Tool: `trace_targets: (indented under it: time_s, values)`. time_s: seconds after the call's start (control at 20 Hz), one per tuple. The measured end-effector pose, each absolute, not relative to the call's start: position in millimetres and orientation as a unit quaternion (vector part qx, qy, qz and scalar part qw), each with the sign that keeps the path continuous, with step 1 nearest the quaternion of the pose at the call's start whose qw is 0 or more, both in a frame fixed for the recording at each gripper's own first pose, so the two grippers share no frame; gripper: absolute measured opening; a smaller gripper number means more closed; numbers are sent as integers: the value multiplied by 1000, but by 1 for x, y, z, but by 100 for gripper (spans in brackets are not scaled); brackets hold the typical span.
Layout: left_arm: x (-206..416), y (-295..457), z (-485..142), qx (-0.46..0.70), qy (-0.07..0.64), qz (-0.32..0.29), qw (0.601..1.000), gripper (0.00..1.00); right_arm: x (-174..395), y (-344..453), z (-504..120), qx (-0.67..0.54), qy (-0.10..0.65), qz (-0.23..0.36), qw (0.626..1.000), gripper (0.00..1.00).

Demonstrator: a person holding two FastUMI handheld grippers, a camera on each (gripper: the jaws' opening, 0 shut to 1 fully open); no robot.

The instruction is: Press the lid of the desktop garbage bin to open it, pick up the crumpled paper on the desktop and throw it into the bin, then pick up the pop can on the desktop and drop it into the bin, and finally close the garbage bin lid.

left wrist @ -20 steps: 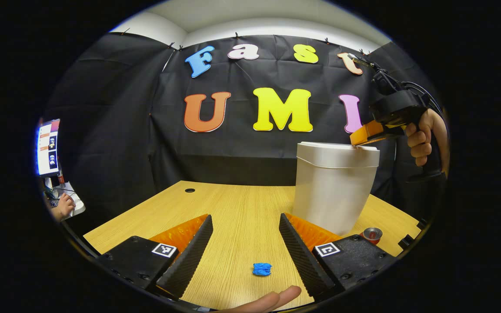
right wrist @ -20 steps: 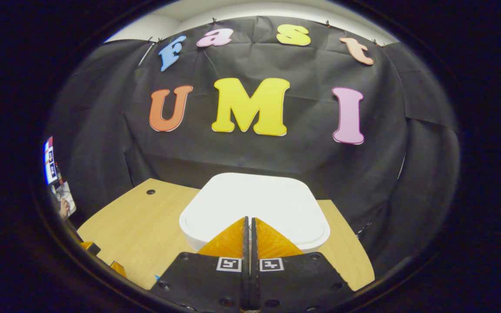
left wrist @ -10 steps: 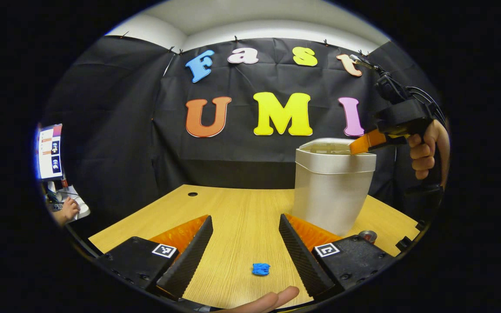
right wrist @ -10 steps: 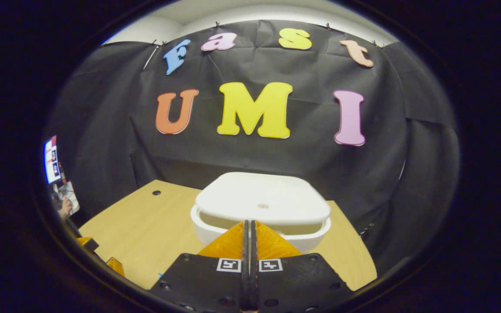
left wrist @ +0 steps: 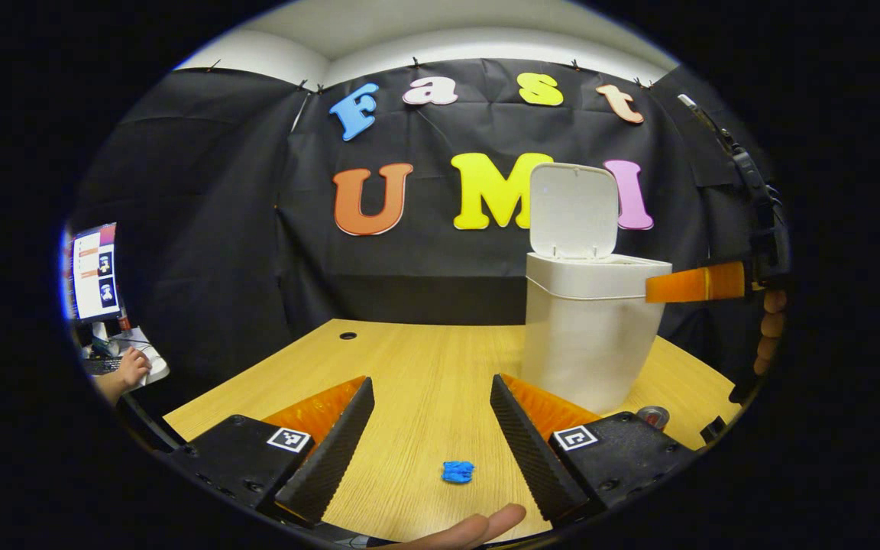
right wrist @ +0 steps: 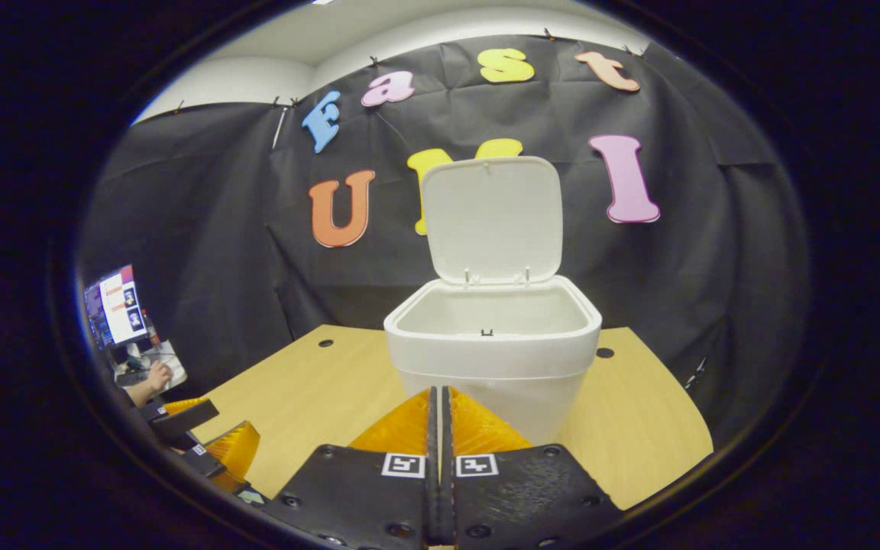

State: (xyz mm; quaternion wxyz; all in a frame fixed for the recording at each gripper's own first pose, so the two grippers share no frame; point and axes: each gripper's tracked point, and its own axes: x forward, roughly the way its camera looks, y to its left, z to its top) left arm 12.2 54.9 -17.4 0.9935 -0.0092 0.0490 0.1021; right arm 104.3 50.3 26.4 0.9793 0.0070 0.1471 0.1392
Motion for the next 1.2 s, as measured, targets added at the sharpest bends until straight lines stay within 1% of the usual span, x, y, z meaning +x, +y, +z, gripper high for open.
trace_targets:
  time_s: [0.15, 0.3, 0.35, 0.4, 0.45, 0.5, 0.6, 0.65, 0.7, 0.75, 0.85, 0.95, 1.1, 1.15, 1.2]
  values:
    - [12, 55, -17, 0, 46, 104, 994, 99, 87, 49, 32, 2, 122, 151, 981, 0]
    - [8, 55, -14, 3, 45, 98, 994, 99, 74, 54, 27, 1, 118, 159, 980, 1]
    - [8, 53, -15, -1, 45, 93, 995, 99, 71, 54, 26, 4, 118, 159, 980, 2]
    - [7, 51, -17, -6, 47, 90, 995, 99, 68, 54, 23, 3, 119, 159, 980, 10]
    - [5, 51, -19, -11, 50, 87, 995, 99, 65, 51, 21, -1, 116, 154, 981, 20]
    - [4, 51, -20, -14, 52, 86, 995, 99, 64, 48, 24, -3, 107, 151, 983, 20]
    - [3, 52, -22, -18, 54, 85, 995, 99, 62, 44, 24, -2, 87, 142, 986, 37]
    - [3, 53, -24, -17, 56, 83, 995, 99, 60, 43, 26, -5, 74, 142, 987, 55]
    - [2, 54, -26, -15, 56, 81, 995, 99, 58, 41, 27, -13, 62, 138, 988, 61]
    - [3, 54, -28, -12, 59, 78, 995, 99, 57, 37, 27, -25, 50, 131, 990, 72]
    - [5, 54, -35, -8, 72, 70, 995, 99, 53, 29, 28, -37, 25, 115, 992, 86]
    - [7, 53, -42, -17, 82, 61, 995, 99, 43, 29, 30, -26, 4, 117, 993, 98]
    - [16, 50, -61, -26, 110, 54, 992, 99, 35, 23, 27, 5, -4, 114, 993, 96]
    - [19, 48, -69, -29, 122, 50, 991, 99, 33, 21, 25, 4, -6, 113, 994, 98]
    - [23, 42, -79, -34, 139, 42, 989, 99, 32, 18, 23, 1, -7, 110, 994, 95]
